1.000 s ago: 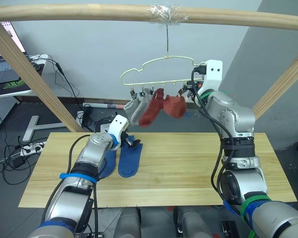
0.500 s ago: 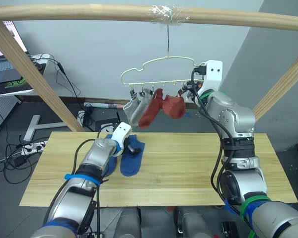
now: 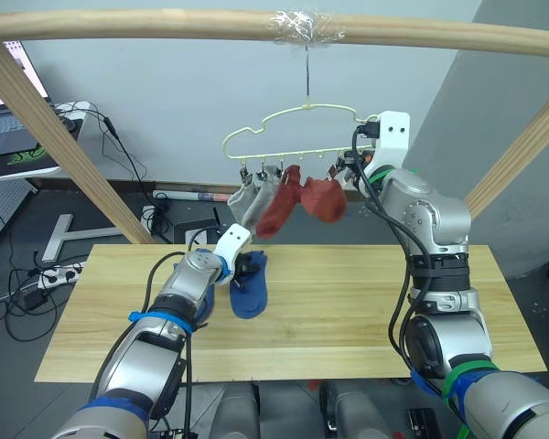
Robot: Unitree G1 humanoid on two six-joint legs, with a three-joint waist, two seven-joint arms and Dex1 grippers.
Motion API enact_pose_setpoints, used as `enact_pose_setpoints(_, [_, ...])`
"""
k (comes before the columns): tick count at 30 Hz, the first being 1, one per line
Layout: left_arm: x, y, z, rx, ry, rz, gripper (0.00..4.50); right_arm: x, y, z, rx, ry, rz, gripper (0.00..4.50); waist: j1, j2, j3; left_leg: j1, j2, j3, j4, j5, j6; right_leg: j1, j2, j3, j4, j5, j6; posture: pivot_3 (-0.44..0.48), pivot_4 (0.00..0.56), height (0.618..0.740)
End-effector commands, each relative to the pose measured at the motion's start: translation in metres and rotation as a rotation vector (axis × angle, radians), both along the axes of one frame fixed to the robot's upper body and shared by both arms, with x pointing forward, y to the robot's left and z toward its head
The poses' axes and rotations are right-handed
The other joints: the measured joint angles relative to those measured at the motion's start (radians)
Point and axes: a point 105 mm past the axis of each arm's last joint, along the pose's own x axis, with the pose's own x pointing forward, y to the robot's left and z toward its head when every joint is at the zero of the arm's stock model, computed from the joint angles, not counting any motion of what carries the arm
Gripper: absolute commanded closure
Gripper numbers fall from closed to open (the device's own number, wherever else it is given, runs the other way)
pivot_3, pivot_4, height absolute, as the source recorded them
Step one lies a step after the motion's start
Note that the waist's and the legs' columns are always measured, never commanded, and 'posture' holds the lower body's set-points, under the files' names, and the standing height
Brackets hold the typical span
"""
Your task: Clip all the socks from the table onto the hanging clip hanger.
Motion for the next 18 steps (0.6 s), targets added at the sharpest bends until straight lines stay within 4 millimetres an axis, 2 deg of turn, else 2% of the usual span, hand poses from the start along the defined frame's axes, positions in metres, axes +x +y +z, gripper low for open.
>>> enact_pose_setpoints(1, [-0.016, 0.003, -0.019, 0.014, 0.069, -0.024, 4.31, -0.005, -0.002, 0.017, 0.022, -0.060, -0.002, 4.44, 0.000, 0.000, 0.000, 0.000, 0.000, 0.000, 0.000, 0.000, 0.000, 0.000, 0.000, 0.000, 0.000, 0.000, 0.000, 0.080, 0.183, 0.740])
enact_pose_setpoints(2, [-0.016, -0.002, -0.017, -0.007, 0.063, -0.042, 4.48, -0.005, -0.001, 0.016, 0.024, -0.058, -0.001, 4.44, 0.000, 0.000, 0.000, 0.000, 0.000, 0.000, 0.000, 0.000, 0.000, 0.000, 0.000, 0.000, 0.000, 0.000, 0.000, 0.080, 0.183, 0.740])
enact_pose_setpoints(4, [-0.016, -0.013, -0.009, -0.059, 0.044, -0.079, 4.48, -0.005, 0.000, 0.016, 0.027, -0.055, 0.004, 4.44, 0.000, 0.000, 0.000, 0.000, 0.000, 0.000, 0.000, 0.000, 0.000, 0.000, 0.000, 0.000, 0.000, 0.000, 0.000, 0.080, 0.183, 0.740])
enact_pose_setpoints(10, [-0.012, -0.067, 0.045, -0.248, -0.099, -0.251, 4.48, -0.009, 0.006, 0.021, 0.071, -0.042, 0.022, 4.44, 0.002, 0.000, 0.000, -0.002, 0.000, 0.000, 0.000, 0.000, 0.000, -0.001, 0.000, 0.000, -0.001, 0.000, 0.000, 0.079, 0.185, 0.740])
enact_pose_setpoints(16, [-0.002, -0.107, 0.088, -0.353, -0.194, -0.312, 4.48, -0.012, 0.009, 0.029, 0.090, -0.040, 0.032, 4.44, 0.000, 0.000, 0.000, -0.002, 0.000, 0.000, 0.000, 0.000, 0.000, -0.001, 0.000, 0.000, -0.001, 0.000, 0.000, 0.071, 0.186, 0.740])
enact_pose_setpoints(18, [0.001, -0.114, 0.097, -0.375, -0.209, -0.316, 4.48, -0.013, 0.009, 0.030, 0.090, -0.037, 0.032, 4.44, 0.000, 0.000, 0.000, -0.002, 0.000, 0.000, 0.000, 0.000, 0.000, -0.001, 0.000, 0.000, -0.001, 0.000, 0.000, 0.066, 0.186, 0.740])
